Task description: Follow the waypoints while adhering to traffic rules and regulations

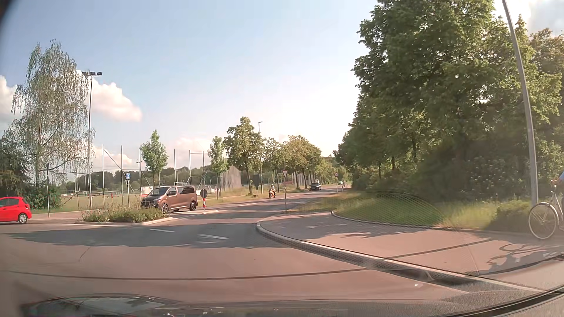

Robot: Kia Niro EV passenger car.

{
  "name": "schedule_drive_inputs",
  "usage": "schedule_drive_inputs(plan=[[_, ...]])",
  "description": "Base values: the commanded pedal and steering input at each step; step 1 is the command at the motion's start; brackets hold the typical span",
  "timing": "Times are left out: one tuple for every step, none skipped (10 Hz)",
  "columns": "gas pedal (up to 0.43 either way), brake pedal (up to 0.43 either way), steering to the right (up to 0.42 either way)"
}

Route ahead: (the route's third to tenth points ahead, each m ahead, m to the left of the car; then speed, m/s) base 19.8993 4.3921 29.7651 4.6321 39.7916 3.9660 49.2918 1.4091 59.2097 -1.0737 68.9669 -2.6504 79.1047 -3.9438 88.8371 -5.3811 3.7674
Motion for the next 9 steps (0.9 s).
schedule_drive_inputs(plan=[[0.000, 0.012, -0.225], [0.000, 0.012, -0.231], [0.000, 0.012, -0.239], [0.000, 0.012, -0.246], [0.000, 0.030, -0.252], [0.000, 0.049, -0.255], [0.000, 0.091, -0.258], [0.000, 0.165, -0.262], [0.000, 0.207, -0.265]])
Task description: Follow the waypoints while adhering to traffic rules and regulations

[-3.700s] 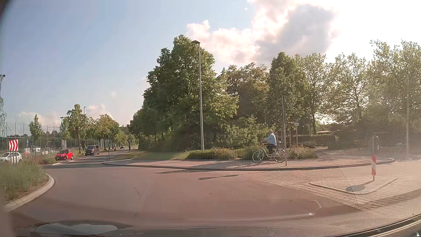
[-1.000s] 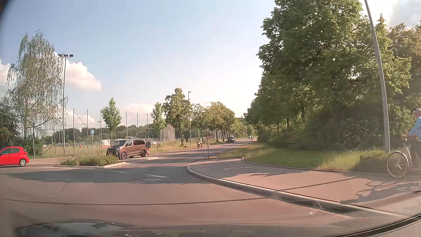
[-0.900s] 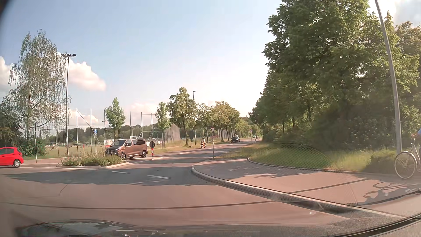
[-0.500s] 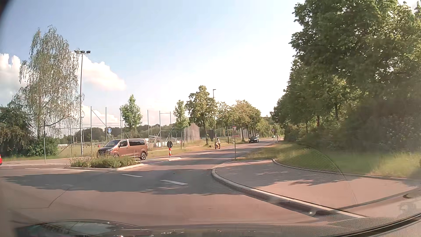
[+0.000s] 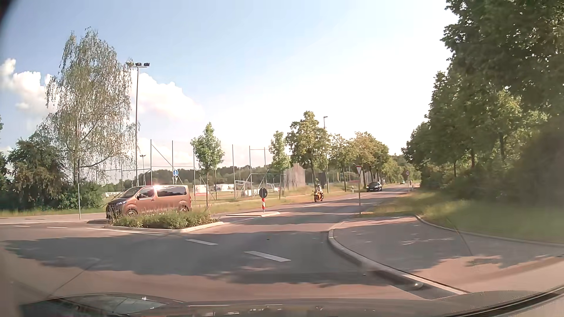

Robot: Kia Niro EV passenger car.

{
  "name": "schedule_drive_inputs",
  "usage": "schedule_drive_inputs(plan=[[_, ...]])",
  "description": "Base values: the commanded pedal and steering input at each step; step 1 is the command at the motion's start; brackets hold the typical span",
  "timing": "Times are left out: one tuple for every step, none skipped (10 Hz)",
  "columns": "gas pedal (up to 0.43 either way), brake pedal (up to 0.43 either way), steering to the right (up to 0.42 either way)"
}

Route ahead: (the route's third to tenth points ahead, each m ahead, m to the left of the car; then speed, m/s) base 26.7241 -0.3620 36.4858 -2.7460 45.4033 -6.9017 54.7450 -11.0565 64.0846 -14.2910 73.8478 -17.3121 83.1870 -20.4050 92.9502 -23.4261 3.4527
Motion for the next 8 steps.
schedule_drive_inputs(plan=[[0.000, 0.220, -0.266], [0.000, 0.220, -0.266], [0.000, 0.220, -0.257], [0.000, 0.213, -0.245], [0.000, 0.220, -0.227], [0.000, 0.220, -0.213], [0.000, 0.220, -0.193], [0.000, 0.220, -0.164]])
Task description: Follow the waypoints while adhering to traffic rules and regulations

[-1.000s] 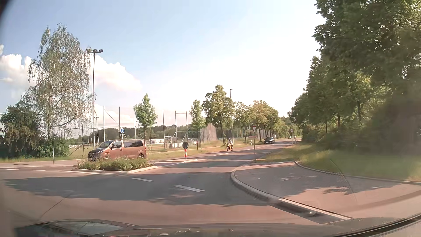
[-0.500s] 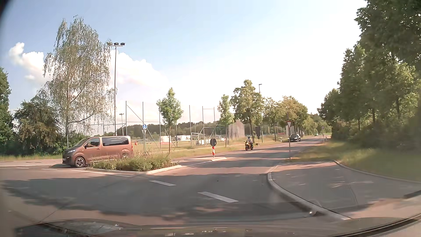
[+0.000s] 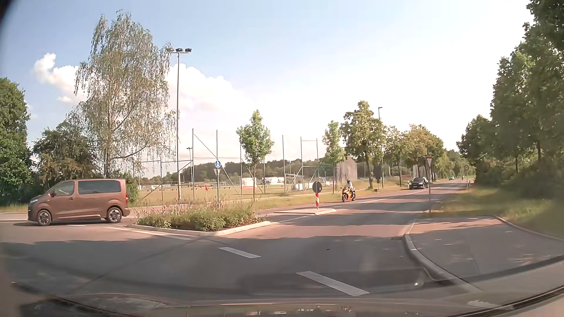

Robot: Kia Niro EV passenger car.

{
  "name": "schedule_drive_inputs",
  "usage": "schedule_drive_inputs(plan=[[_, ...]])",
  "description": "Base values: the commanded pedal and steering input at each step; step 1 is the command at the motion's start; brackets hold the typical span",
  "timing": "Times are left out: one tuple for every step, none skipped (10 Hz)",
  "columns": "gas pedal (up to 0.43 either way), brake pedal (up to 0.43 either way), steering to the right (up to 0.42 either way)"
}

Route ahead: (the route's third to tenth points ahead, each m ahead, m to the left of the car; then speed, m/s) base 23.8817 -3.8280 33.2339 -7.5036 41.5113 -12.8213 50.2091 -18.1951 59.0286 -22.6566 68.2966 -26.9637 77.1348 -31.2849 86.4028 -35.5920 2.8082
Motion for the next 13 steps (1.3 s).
schedule_drive_inputs(plan=[[0.000, 0.220, -0.138], [0.000, 0.220, -0.111], [0.000, 0.220, -0.093], [0.000, 0.207, -0.076], [0.000, 0.201, -0.064], [0.000, 0.201, -0.045], [0.000, 0.207, -0.026], [0.000, 0.201, -0.012], [0.000, 0.201, 0.000], [0.000, 0.207, 0.018], [0.000, 0.201, 0.038], [0.000, 0.201, 0.052], [0.000, 0.201, 0.077]])
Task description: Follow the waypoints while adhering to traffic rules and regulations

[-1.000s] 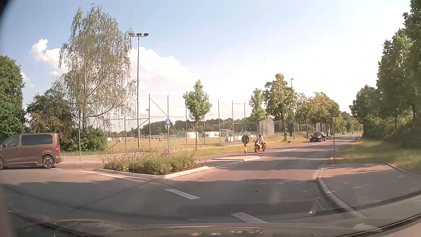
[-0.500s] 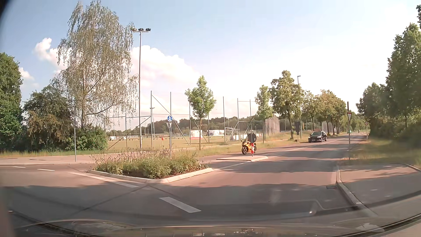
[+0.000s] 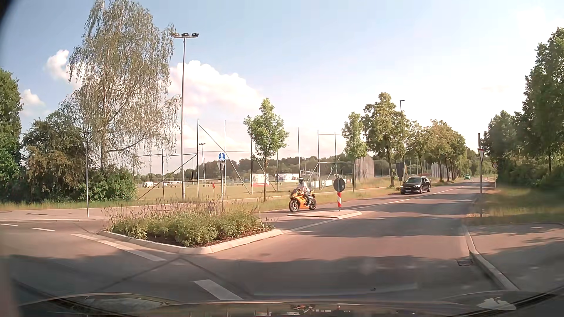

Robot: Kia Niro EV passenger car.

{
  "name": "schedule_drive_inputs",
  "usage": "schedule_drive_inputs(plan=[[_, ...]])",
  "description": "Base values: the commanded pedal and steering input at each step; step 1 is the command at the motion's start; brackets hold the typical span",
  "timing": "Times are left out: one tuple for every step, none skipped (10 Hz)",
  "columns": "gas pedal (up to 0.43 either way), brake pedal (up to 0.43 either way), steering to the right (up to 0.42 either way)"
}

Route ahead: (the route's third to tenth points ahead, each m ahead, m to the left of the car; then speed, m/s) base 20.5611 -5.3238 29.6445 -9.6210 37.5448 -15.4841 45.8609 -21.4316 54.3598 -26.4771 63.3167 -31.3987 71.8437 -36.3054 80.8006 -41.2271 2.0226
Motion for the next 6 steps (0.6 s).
schedule_drive_inputs(plan=[[0.000, 0.207, 0.093], [0.000, 0.220, 0.113], [0.000, 0.232, 0.126], [0.000, 0.238, 0.131], [0.000, 0.250, 0.130], [0.000, 0.250, 0.127]])
